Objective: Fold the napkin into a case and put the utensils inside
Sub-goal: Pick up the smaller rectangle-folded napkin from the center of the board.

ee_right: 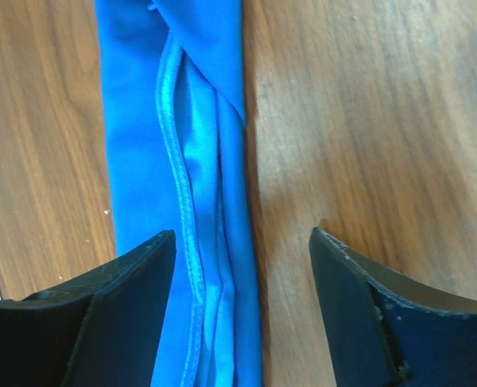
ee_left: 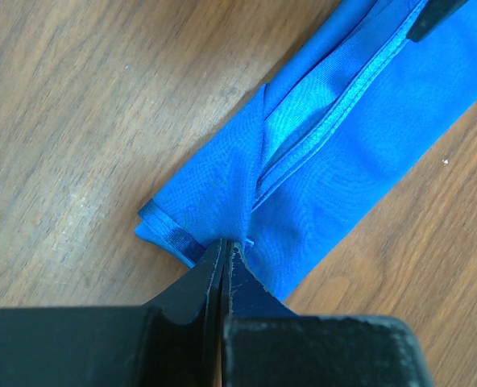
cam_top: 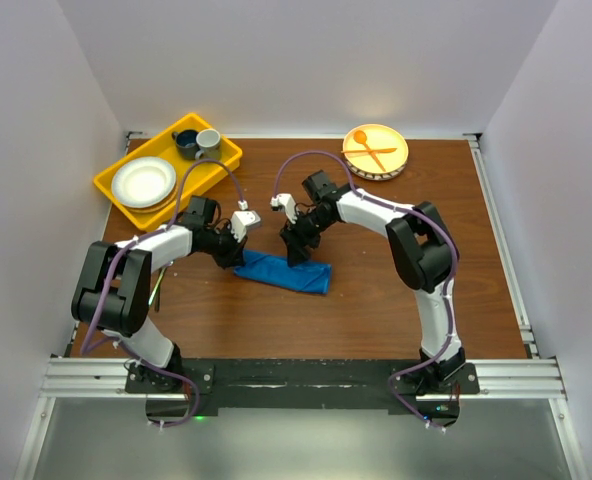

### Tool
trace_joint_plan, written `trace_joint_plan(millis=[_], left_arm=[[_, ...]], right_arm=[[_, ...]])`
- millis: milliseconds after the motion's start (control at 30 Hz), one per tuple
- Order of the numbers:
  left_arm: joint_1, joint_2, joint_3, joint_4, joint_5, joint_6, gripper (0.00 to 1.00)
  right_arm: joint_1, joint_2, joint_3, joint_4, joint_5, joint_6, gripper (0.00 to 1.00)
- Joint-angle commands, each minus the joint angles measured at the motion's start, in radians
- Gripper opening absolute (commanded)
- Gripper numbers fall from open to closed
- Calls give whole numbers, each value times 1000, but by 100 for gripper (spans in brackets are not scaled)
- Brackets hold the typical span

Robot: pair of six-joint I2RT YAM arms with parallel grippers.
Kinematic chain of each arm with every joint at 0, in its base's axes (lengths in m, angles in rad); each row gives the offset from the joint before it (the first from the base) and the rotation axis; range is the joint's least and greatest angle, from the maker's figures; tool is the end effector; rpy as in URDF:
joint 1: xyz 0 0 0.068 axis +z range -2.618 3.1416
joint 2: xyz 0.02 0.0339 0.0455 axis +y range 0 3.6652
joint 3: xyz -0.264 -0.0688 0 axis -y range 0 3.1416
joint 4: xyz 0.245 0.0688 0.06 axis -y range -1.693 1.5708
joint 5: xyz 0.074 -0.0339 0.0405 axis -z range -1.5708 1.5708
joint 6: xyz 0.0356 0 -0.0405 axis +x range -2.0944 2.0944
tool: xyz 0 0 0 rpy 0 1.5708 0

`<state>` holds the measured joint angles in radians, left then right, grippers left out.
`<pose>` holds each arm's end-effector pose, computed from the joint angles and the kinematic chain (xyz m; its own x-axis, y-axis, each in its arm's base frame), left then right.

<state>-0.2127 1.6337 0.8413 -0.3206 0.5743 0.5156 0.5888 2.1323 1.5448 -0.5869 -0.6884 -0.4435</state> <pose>0.2865 -0.0817 0.1515 -0.5597 0.5444 -0.6248 0.7907 0.5765 -0.2060 0.3508 0.2615 0.1575 -0.4213 -0.6799 -0.6002 -0.9008 0.2372 0.3637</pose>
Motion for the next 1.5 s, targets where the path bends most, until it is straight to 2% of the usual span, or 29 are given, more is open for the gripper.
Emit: trace_joint_plan(millis=[0,167,267,433,633,933,1300,1400,1467], left_arm=[[-2,51,-39,-12,-133,17,0],[-2,55,-38,-9,-134,15,0],[-2,55,-39,-6,-136,15,0],[-2,57,-41,-3,-139,17,0],[-2,58,-42,6,-140,17,0],[-2,58,-47,12,-145,12,0],[-2,58,-51,21,-151,11,0],[-2,58,-51,26,-151,11,0],[-1,58,-53,29,-151,12,0]], right_arm=[[9,34,0,-36,-60,6,68],[12,61,3,-37,-65,20,66],[22,63,-12,-24,-24,20,68],[36,75,-26,-13,59,43,65],[48,92,-18,-50,66,40,60],[52,130,0,-74,72,61,58],[77,169,8,-82,142,114,47],[77,175,14,-88,141,115,40],[78,175,14,-90,135,114,29]])
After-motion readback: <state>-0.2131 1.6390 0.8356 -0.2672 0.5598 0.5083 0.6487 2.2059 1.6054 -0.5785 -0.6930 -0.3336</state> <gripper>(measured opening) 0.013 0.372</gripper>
